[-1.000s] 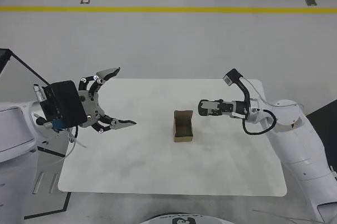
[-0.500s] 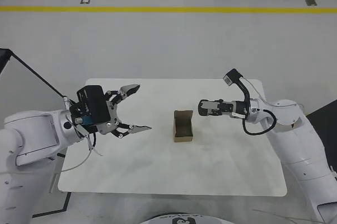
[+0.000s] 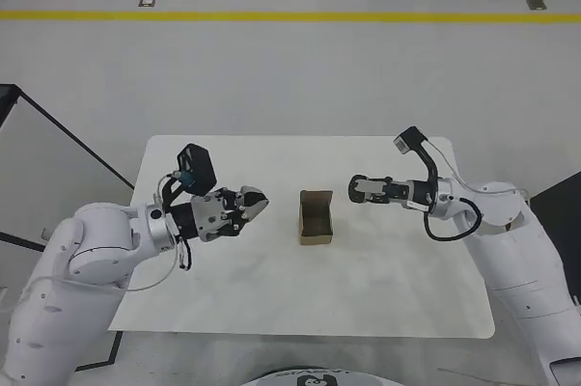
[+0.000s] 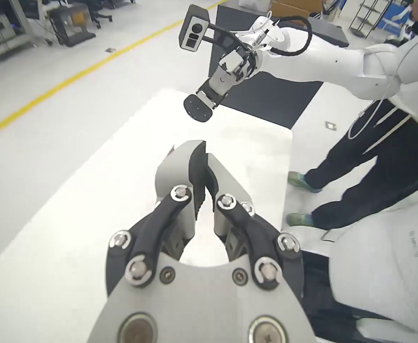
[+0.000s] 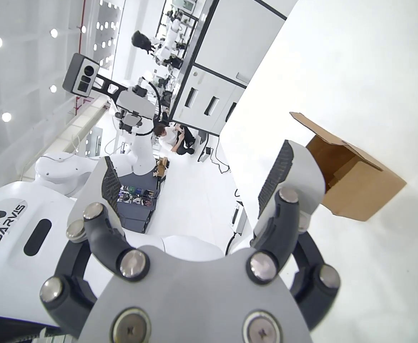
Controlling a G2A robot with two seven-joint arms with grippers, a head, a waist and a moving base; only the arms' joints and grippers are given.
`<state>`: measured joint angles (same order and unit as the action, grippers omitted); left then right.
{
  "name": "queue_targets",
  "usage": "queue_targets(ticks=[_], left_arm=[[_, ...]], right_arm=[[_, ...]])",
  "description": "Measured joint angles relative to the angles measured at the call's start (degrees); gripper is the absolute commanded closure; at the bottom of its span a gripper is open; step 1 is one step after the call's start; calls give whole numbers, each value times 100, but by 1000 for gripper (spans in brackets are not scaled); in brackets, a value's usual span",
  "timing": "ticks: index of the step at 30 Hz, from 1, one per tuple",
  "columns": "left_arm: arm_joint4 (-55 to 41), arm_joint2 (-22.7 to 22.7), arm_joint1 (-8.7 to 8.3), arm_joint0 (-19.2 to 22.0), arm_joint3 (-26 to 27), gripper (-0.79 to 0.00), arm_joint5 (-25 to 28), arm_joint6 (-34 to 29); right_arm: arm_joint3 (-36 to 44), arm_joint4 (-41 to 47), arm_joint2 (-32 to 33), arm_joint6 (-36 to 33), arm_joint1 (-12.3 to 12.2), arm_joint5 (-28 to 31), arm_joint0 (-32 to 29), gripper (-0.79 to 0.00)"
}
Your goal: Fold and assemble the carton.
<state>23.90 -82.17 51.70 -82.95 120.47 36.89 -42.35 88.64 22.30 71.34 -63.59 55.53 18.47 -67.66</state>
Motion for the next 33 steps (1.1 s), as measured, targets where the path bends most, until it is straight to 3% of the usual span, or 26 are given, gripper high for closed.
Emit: queue_targets(ticks=[2,5,10,14,17,26,33], left_arm=[[2,42,-6,23,-10,0,-55,-343],[16,35,-6,20,-6,0,-44,-178],[-12,43,-1,-1,-32,0,-70,-127],[-901,217,19,-133,-508,0,-755,-67],[-1273,430,37,-48,-833,0,-1229,-419],[-1774,1266,171,349,-1732,0,-1901,-555],[-1788,1455,217,497,-1877,0,-2192,-468]], right_arm=[[-27,-62,51,54,-13,-26,-60,-763],[-21,-20,95,68,-20,-58,-104,-12],[-21,-16,95,67,-20,-58,-102,0],[-21,-63,79,108,-19,-82,-118,0],[-38,-343,-43,336,-2,-179,-166,0],[-439,-851,-366,555,51,-378,-61,0],[-551,-903,-447,520,66,-381,-17,0]])
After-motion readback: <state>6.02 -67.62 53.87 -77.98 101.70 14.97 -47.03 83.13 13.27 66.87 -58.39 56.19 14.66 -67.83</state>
